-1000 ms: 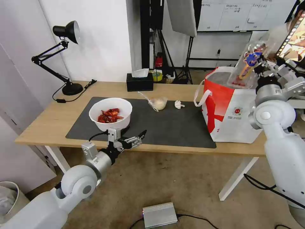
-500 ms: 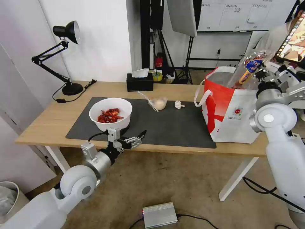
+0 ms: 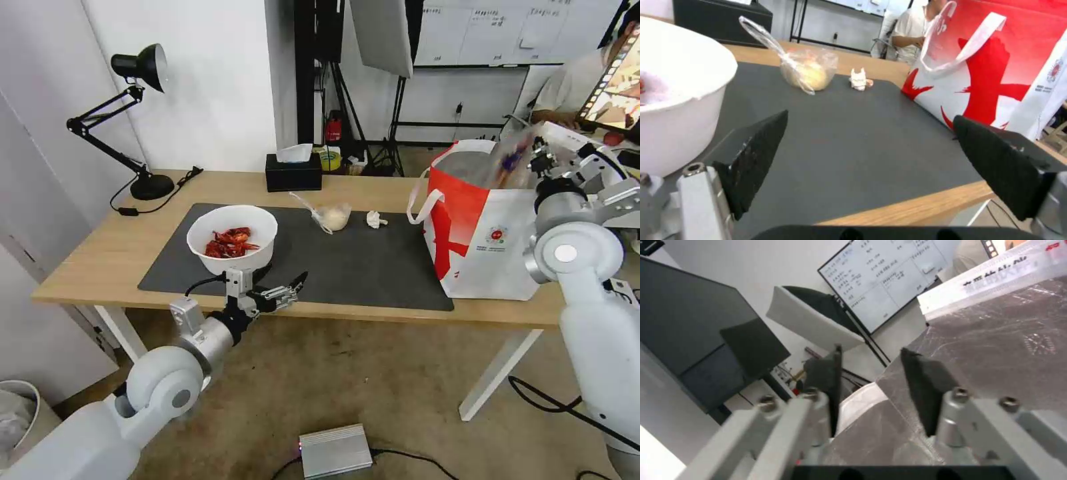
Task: Pick up the trash from the table and place it into the takeout bag.
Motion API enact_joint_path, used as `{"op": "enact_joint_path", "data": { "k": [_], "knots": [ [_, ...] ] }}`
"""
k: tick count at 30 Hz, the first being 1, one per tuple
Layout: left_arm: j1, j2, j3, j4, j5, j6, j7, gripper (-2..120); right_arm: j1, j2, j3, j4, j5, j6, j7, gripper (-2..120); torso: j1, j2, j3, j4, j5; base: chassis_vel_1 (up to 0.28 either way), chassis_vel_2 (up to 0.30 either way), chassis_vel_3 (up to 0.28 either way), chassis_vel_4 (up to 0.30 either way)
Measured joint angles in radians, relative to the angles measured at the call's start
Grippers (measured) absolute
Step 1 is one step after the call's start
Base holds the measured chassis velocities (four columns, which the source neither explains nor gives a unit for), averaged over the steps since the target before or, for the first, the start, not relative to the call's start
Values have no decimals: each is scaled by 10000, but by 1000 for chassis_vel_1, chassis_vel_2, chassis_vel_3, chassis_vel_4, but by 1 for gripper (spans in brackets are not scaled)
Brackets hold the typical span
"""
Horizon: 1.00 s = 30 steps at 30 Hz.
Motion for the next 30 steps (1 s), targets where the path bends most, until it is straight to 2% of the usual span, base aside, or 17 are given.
{"op": "enact_joint_path", "data": {
  "k": [4, 5, 8, 9, 11, 12, 17, 30],
  "knots": [
    [2, -2, 3, -12, -1, 0, 0, 100, 7, -17, -1, 11, 18, -1, 0, 52, 0, 0, 0, 0, 0, 0, 0, 0, 0],
    [2, -2, 3, -12, -1, 0, 0, 100, 7, -17, -1, 11, 18, -1, 0, 52, 0, 0, 0, 0, 0, 0, 0, 0, 0],
    [3, -3, 5, -15, -1, 0, 0, 100, 4, -59, -1, 57, 60, -3, -1, 68, 0, 0, 0, 0, 0, 0, 0, 0, 0],
    [3, -3, 5, -15, -1, 0, 0, 100, 4, -59, -1, 57, 60, -3, -1, 68, 0, 0, 0, 0, 0, 0, 0, 0, 0],
    [3, -3, 3, -16, -1, 0, 0, 100, -25, -81, -1, 133, 94, -12, -10, 79, 0, -1, 0, 0, 0, 0, 0, 0, 0],
    [3, -3, 3, -16, -1, 0, 0, 100, -25, -81, -1, 133, 94, -12, -10, 79, 0, -1, 0, 0, 0, 0, 0, 0, 0],
    [34, -7, -22, -29, 6, -15, 0, 100, -128, -92, 5, 330, 198, -23, -154, 97, 0, 0, 0, 0, 0, 0, 0, 0, 0],
    [39, 78, -133, -95, 1, -111, -11, 100, -159, -146, 4, 832, 673, 242, -919, 100, 0, 0, -1, 0, 0, 0, 0, 0, 0]
  ]
}}
